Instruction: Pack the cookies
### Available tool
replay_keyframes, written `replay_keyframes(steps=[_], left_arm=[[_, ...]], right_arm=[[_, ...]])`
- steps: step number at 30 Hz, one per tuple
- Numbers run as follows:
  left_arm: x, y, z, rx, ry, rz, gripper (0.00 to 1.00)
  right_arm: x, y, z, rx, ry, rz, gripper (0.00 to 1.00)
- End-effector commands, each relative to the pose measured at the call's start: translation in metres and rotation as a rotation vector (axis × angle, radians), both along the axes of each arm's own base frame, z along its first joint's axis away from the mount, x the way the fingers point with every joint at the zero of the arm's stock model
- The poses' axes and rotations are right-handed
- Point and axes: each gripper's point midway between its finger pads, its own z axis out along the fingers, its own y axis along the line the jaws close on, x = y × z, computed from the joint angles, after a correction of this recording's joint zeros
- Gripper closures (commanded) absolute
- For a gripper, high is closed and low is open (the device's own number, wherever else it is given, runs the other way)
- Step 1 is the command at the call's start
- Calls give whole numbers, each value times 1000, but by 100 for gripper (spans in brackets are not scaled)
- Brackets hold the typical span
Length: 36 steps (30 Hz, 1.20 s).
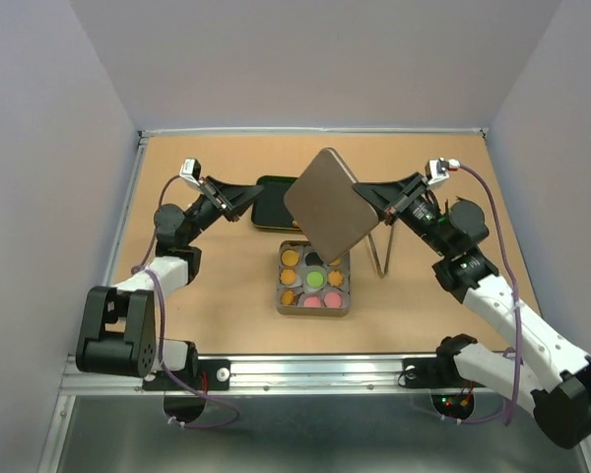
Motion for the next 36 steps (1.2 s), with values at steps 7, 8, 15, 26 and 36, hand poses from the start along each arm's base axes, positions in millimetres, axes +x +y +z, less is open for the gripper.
replay_keyframes(steps=[7,8,15,26,36], left_arm=[[4,19,18,495,-372,219,100],[3,17,12,495,-357,200,100],[-8,21,-51,555,-209,187,99],[-21,1,-92,640,-128,147,100],[-23,-2,-136,761,-2,140,100]], right_arm=[[18,-57,-85,102,363,-318,99],[15,-57,-106,107,412,-316,99],[1,-77,-133,158,433,-371,99],[-19,-92,-218,109,544,-419,100],[-34,-105,-240,10,534,-458,99]])
